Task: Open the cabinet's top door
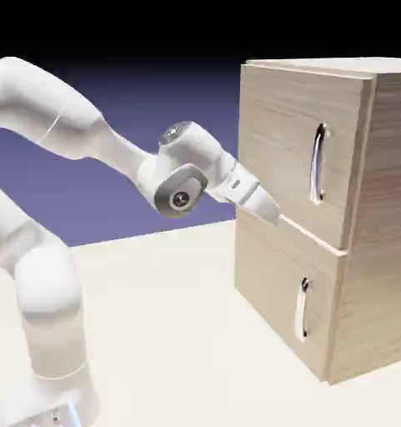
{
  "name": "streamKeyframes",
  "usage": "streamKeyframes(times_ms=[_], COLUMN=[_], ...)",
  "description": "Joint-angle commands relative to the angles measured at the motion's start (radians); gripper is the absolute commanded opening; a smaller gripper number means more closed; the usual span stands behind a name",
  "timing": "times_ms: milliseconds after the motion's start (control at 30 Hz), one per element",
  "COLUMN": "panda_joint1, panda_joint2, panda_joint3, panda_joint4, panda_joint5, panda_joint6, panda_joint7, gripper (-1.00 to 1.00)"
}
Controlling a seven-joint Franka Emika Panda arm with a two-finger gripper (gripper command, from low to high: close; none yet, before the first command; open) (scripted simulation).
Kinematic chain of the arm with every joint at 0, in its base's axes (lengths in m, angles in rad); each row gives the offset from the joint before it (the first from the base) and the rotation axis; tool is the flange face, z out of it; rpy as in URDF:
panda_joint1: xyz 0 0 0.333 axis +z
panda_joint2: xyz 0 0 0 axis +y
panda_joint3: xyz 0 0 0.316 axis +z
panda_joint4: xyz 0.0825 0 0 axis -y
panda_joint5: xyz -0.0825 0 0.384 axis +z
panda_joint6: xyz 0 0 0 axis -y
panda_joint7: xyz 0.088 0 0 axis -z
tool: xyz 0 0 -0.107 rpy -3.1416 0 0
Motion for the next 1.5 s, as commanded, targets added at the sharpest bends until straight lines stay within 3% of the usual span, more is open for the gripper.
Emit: streamKeyframes(times_ms=[0, 1467], panda_joint1=[0.015, 0.655], panda_joint2=[-0.010, -0.445], panda_joint3=[-0.017, -0.781], panda_joint4=[0.005, 0.229], panda_joint5=[-0.044, -1.957], panda_joint6=[-0.003, -0.150], panda_joint7=[0.029, 1.307], gripper=[0.00, 0.00])
